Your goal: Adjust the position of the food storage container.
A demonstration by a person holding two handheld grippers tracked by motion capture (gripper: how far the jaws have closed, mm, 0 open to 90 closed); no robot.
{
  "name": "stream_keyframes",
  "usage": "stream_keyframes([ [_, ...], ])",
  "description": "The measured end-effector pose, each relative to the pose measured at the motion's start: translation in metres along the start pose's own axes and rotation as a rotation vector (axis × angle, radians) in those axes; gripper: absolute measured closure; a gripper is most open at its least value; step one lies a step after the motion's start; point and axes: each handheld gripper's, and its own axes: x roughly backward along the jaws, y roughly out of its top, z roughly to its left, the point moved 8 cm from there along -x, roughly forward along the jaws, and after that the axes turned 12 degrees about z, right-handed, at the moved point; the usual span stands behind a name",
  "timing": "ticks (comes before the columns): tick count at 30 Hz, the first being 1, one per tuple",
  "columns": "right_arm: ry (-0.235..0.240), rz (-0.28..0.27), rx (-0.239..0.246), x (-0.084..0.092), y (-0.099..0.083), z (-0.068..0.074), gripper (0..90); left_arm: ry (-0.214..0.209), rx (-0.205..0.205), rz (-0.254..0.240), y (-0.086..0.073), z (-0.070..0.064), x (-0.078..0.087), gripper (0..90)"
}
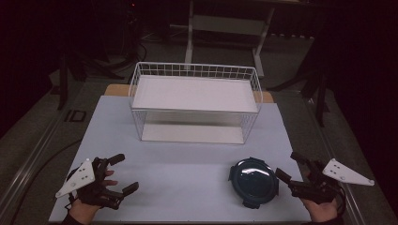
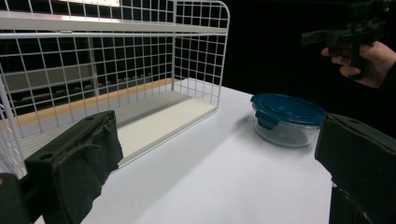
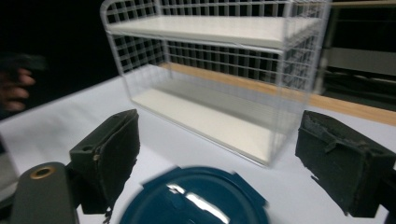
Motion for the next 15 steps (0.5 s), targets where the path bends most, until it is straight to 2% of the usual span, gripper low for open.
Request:
stream_keyframes([
  [2,-0.015,0.034,0.01,0.0,-0.009,-0.004,22.2,-0.002,0.0,0.0,0.0,0.0,-0.001,0.5],
  [4,-0.015,0.057,-0.009,0.0,-0.02,-0.008,29.7,-0.005,0.001,-0.001,0.0,-0.001,-0.001,0.5],
  [5,-0.015,0.057,-0.009,0.0,-0.02,-0.008,29.7,-0.005,0.001,-0.001,0.0,-0.001,-0.001,0.5],
  [6,-0.009,0.08,-0.023,0.0,-0.032,-0.012,37.9,-0.004,-0.001,0.003,0.0,-0.001,-0.002,0.5],
  [8,-0.008,0.107,-0.029,-0.002,-0.044,-0.013,46.3,-0.005,0.0,0.003,0.0,-0.001,-0.002,0.5],
  [9,-0.023,0.116,-0.028,-0.002,-0.05,-0.014,48.9,-0.007,-0.005,0.005,0.0,-0.001,-0.003,0.5],
  [12,-0.024,0.157,-0.037,-0.004,-0.066,-0.017,59.0,-0.01,-0.005,0.007,0.0,-0.001,-0.004,0.5],
  [15,-0.035,0.205,-0.026,-0.006,-0.08,-0.02,68.3,-0.011,-0.006,0.008,0.0,-0.002,-0.004,0.5],
])
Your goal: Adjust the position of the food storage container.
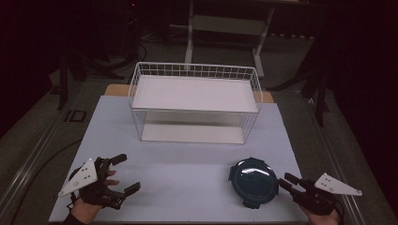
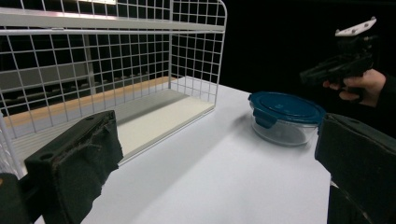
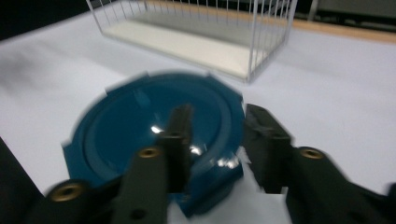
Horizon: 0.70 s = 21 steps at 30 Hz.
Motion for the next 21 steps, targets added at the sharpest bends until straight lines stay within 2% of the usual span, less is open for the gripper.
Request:
stream_keyframes([
  [2,0.005,0.018,-0.014,-0.001,-0.007,-0.003,76.7,-0.002,0.002,0.0,0.0,0.0,0.0,0.5],
  [4,-0.011,0.046,-0.005,-0.003,-0.014,-0.006,82.3,-0.001,-0.001,0.002,0.0,0.0,-0.001,0.5],
  [5,-0.011,0.046,-0.005,-0.003,-0.014,-0.006,82.3,-0.001,-0.001,0.002,0.0,0.0,-0.001,0.5],
  [7,-0.019,0.089,0.006,-0.007,-0.025,-0.008,89.3,-0.001,-0.003,0.003,0.0,-0.001,-0.001,0.5],
  [15,-0.021,0.131,-0.026,-0.013,-0.041,-0.015,89.9,-0.004,-0.006,0.006,0.0,-0.001,-0.001,0.5],
  [21,0.034,0.152,-0.022,-0.022,-0.047,-0.009,90.0,-0.006,-0.003,0.008,-0.001,-0.001,-0.002,0.5],
])
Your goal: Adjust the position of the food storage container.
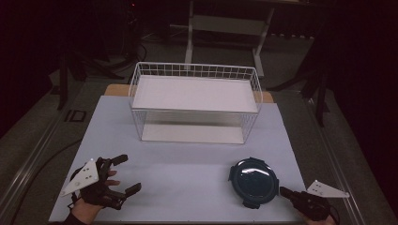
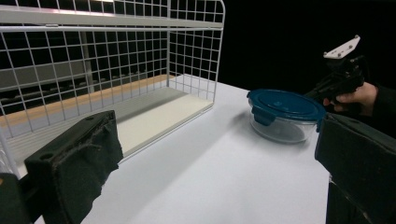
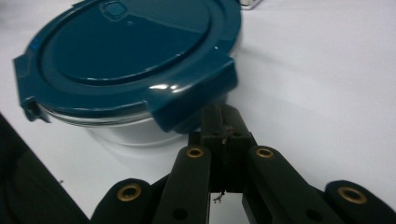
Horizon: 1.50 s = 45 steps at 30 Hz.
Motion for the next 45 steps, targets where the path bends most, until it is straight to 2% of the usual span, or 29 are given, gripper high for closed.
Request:
stream_keyframes([
  [6,-0.004,0.001,-0.005,-0.001,0.001,-0.001,90.0,0.0,0.001,0.003,0.0,0.0,-0.001,0.5],
  [8,0.007,0.022,-0.005,-0.006,0.001,-0.001,90.0,-0.004,-0.002,0.007,0.0,-0.001,-0.002,0.5],
  [9,-0.004,0.036,0.008,-0.012,0.001,0.001,90.0,-0.008,-0.002,0.006,0.0,-0.001,-0.003,0.5],
  [10,0.014,0.024,-0.003,-0.014,0.003,0.002,90.0,-0.008,-0.004,0.007,0.0,-0.002,-0.003,0.5],
  [13,0.01,0.02,-0.004,-0.018,0.008,0.003,90.0,-0.005,-0.007,0.011,0.0,-0.002,-0.003,0.5],
  [17,0.023,0.038,-0.01,-0.023,0.014,0.002,90.0,-0.005,-0.002,0.009,-0.001,-0.001,-0.002,0.5],
  [19,0.032,0.022,-0.029,-0.021,0.015,-0.001,90.0,-0.002,-0.004,0.007,-0.001,-0.001,-0.001,0.5],
  [22,0.039,-0.015,-0.023,-0.013,0.018,0.002,90.0,0.0,-0.004,0.006,-0.001,0.0,0.0,0.5],
  [25,0.03,-0.014,0.009,-0.011,0.021,0.007,90.0,-0.004,-0.003,0.006,-0.001,0.0,-0.001,0.5],
  [28,0.026,-0.014,0.01,-0.01,0.024,0.008,90.0,-0.007,-0.005,0.012,-0.001,-0.001,-0.002,0.5],
  [30,0.037,-0.01,0.005,-0.012,0.026,0.009,90.0,-0.01,-0.006,0.013,-0.001,-0.002,-0.003,0.5],
  [40,0.107,0.012,0.058,-0.04,0.052,0.028,90.0,-0.015,-0.006,0.019,-0.002,-0.003,-0.005,0.5],
  [45,0.149,0.017,0.069,-0.051,0.061,0.038,90.0,-0.016,-0.008,0.022,-0.002,-0.003,-0.006,0.5],
])
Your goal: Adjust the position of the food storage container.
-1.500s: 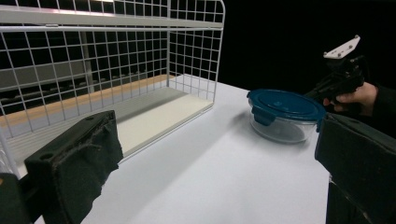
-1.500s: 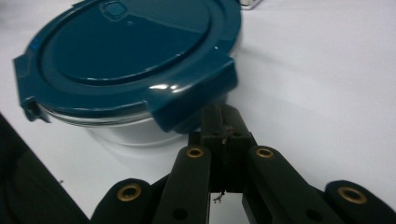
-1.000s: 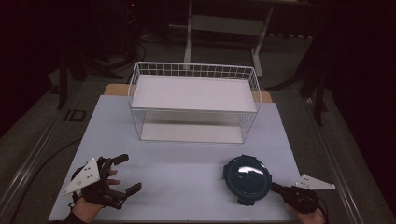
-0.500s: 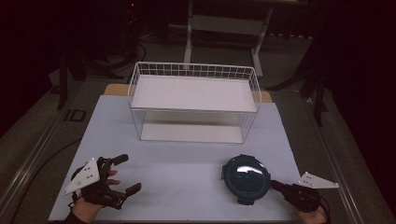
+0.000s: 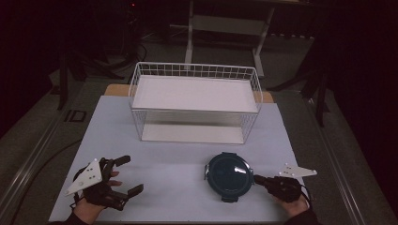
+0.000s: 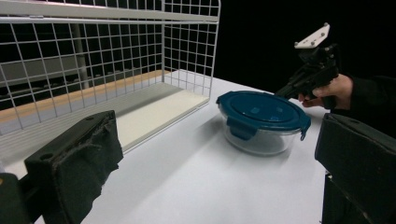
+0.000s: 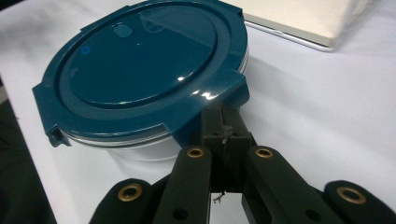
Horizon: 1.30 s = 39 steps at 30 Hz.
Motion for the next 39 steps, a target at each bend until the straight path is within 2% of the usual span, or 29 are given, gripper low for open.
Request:
stream_keyframes([
  [4,0.026,0.002,0.015,-0.011,0.009,0.007,90.0,0.0,-0.001,0.002,0.0,0.0,0.0,0.5],
  [8,0.028,-0.001,0.007,-0.01,0.01,0.008,90.0,0.003,0.001,-0.001,0.0,0.001,0.001,0.5],
  [11,0.026,-0.005,0.024,-0.006,0.009,0.013,90.0,0.003,0.006,-0.001,-0.001,0.001,0.001,0.5],
  [20,0.035,-0.015,-0.009,-0.009,0.009,0.013,90.0,-0.001,-0.001,0.001,0.0,0.0,0.0,0.5],
  [23,0.041,-0.011,0.002,-0.015,0.014,0.015,90.0,-0.002,-0.007,0.002,0.0,-0.002,-0.001,0.5],
  [27,0.078,-0.004,0.016,-0.025,0.023,0.022,90.0,-0.001,-0.003,0.005,0.0,-0.001,-0.001,0.5],
  [36,0.108,0.006,0.052,-0.049,0.044,0.036,90.0,-0.003,-0.002,0.005,-0.001,-0.001,-0.002,0.5],
  [38,0.112,0.005,0.049,-0.051,0.045,0.038,90.0,-0.001,-0.002,0.005,-0.001,0.0,-0.001,0.5],
  [39,0.115,-0.014,0.031,-0.049,0.049,0.039,90.0,-0.001,-0.001,0.004,-0.001,0.0,-0.001,0.5],
])
